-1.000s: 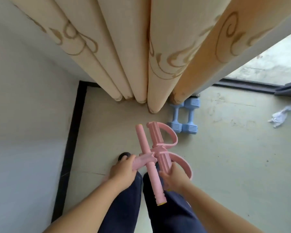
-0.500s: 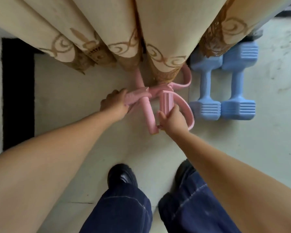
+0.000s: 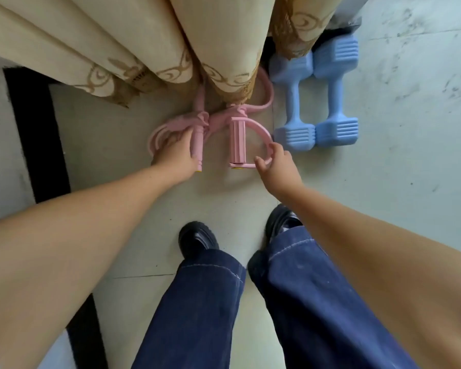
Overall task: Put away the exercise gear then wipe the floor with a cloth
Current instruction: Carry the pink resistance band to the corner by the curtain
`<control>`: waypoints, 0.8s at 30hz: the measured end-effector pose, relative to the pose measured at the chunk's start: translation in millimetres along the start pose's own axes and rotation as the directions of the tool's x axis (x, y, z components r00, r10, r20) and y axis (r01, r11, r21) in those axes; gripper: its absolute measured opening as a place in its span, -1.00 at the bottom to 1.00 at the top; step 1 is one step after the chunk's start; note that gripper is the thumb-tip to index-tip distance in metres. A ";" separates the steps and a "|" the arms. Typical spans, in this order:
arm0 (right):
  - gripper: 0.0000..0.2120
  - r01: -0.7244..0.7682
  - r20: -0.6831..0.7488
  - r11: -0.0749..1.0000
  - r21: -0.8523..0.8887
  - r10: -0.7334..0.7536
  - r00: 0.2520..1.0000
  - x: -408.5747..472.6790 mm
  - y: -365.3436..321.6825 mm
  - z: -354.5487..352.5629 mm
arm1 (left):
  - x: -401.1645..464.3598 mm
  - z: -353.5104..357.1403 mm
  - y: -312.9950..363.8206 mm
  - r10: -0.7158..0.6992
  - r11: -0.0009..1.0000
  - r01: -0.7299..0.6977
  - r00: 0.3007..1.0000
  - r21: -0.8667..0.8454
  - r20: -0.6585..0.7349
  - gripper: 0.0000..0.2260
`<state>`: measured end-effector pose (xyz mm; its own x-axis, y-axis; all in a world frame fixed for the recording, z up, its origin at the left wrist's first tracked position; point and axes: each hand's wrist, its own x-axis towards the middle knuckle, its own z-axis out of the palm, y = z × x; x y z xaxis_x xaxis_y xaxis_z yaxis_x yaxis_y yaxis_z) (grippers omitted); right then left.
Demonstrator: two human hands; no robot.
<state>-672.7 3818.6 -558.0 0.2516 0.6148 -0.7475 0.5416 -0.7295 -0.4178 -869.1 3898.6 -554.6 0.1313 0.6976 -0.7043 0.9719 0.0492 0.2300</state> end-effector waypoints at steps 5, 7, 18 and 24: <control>-0.50 -0.047 0.051 0.994 -0.097 0.053 0.997 -103.3 -18.8 -51.6 | -111.5 -42.8 42.5 0.040 0.998 -0.043 0.995 0.034 0.093 -0.43; -0.52 -0.005 0.082 0.976 -0.220 0.023 0.996 -149.4 -36.9 -82.7 | -156.2 -72.8 68.0 0.050 0.997 -0.058 0.989 0.056 0.136 -0.49; -0.57 0.215 -0.082 0.800 -0.560 -0.311 0.947 -381.4 -185.8 -258.8 | -381.3 -273.4 157.4 0.167 0.986 -0.165 0.983 0.035 -0.074 -0.51; -0.50 0.342 -0.060 0.708 -0.618 -0.477 0.877 -448.2 -221.9 -237.6 | -447.4 -296.0 116.3 0.068 0.997 -0.075 0.952 -0.012 -0.299 -0.48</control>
<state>-715.1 3776.2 -7.7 0.0107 0.9050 -0.4254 0.9650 -0.1209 -0.2328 -872.6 3803.8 -13.9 0.1322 0.8812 -0.4538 0.9571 0.0056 0.2898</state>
